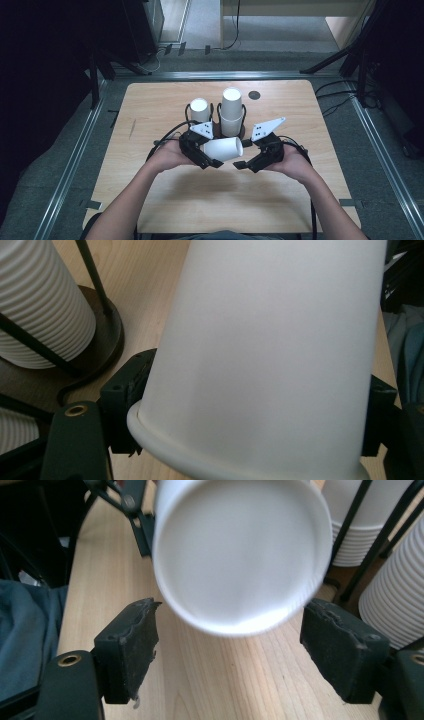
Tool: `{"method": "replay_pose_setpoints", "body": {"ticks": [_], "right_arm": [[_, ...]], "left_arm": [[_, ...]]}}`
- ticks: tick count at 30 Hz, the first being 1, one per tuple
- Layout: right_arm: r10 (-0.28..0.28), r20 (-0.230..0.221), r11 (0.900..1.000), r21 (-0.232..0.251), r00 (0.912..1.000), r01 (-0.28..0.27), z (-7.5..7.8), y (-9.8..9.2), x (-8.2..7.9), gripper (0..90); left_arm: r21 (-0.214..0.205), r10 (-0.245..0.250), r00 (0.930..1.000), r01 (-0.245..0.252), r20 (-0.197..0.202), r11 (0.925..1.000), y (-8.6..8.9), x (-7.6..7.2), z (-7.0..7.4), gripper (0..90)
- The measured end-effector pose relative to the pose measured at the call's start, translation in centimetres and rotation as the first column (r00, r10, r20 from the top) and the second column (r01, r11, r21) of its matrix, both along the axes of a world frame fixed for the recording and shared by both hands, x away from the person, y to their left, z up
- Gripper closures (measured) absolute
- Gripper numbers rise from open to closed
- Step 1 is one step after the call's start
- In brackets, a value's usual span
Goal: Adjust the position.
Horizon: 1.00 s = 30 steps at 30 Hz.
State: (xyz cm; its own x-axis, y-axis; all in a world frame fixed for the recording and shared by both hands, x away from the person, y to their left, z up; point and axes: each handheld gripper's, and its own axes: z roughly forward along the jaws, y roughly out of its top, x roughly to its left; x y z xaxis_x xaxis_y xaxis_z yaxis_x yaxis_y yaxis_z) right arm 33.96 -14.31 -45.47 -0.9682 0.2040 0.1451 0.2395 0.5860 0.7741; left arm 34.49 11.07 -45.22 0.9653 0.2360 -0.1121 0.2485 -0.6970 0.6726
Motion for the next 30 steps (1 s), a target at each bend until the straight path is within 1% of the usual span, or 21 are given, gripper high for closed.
{"method": "replay_pose_setpoints", "body": {"ticks": [1,4,5,6,7,8,10,11,13,16,19,25,30], "right_arm": [[-0.002,-0.003,1.0000,-0.006,1.0000,0.002,0.0,0.0,0.0,23.2],[-0.013,-0.004,0.9998,-0.015,0.9999,0.013,-0.1,-0.1,0.1,23.2],[-0.021,-0.004,0.9995,-0.024,0.9998,0.021,-0.2,-0.1,0.2,23.2],[-0.021,-0.004,0.9995,-0.024,0.9998,0.021,-0.2,-0.1,0.2,23.2],[-0.025,-0.005,0.9992,-0.033,0.9997,0.025,-0.3,0.0,0.2,23.2],[-0.028,0.002,0.9989,-0.038,0.9996,0.028,-0.4,0.0,0.3,23.2],[-0.030,0.003,0.9987,-0.041,0.9995,0.031,-0.4,0.0,0.3,23.2],[-0.036,0.003,0.9985,-0.042,0.9993,0.036,-0.5,0.0,0.4,23.2],[-0.044,-0.001,0.9981,-0.043,0.9990,0.044,-0.5,0.0,0.4,23.2],[-0.045,0.004,0.9979,-0.045,0.9990,0.046,-0.5,0.0,0.5,23.2],[-0.047,0.010,0.9977,-0.049,0.9988,0.048,-0.6,0.0,0.5,23.2],[-0.049,0.016,0.9969,-0.060,0.9987,0.050,-0.7,0.3,0.6,23.2],[-0.036,0.018,0.9969,-0.070,0.9992,0.037,-0.9,0.5,0.5,23.2]], "left_arm": [[0.010,0.003,1.0000,-0.003,0.006,0.9999,0.1,0.1,0.1,23.2],[0.025,0.019,0.9998,-0.019,0.006,0.9995,0.4,0.4,0.3,23.2],[0.039,0.019,0.9998,-0.019,-0.002,0.9991,0.4,0.5,0.3,23.2],[0.054,0.022,0.9998,-0.022,0.002,0.9983,0.4,0.6,0.4,23.2],[0.070,0.022,0.9998,-0.022,0.001,0.9973,0.4,0.7,0.4,23.2],[0.075,0.020,0.9998,-0.020,0.004,0.9970,0.4,0.7,0.5,23.2],[0.080,0.016,0.9999,-0.016,0.001,0.9966,0.4,0.8,0.6,23.2],[0.092,0.014,0.9999,-0.015,0.010,0.9957,0.3,0.9,0.6,23.2],[0.104,0.011,0.9999,-0.011,0.004,0.9945,0.1,1.0,0.5,23.1],[0.140,0.004,0.9999,-0.005,0.010,0.9901,-0.2,1.2,0.3,23.1],[0.157,-0.003,1.0000,0.003,-0.002,0.9875,-0.7,1.3,-0.1,23.1],[0.209,-0.031,0.9995,0.032,-0.009,0.9775,-1.4,1.3,-0.8,23.0],[0.227,-0.044,0.9989,0.047,-0.016,0.9729,-2.0,1.2,-1.3,22.9]]}}
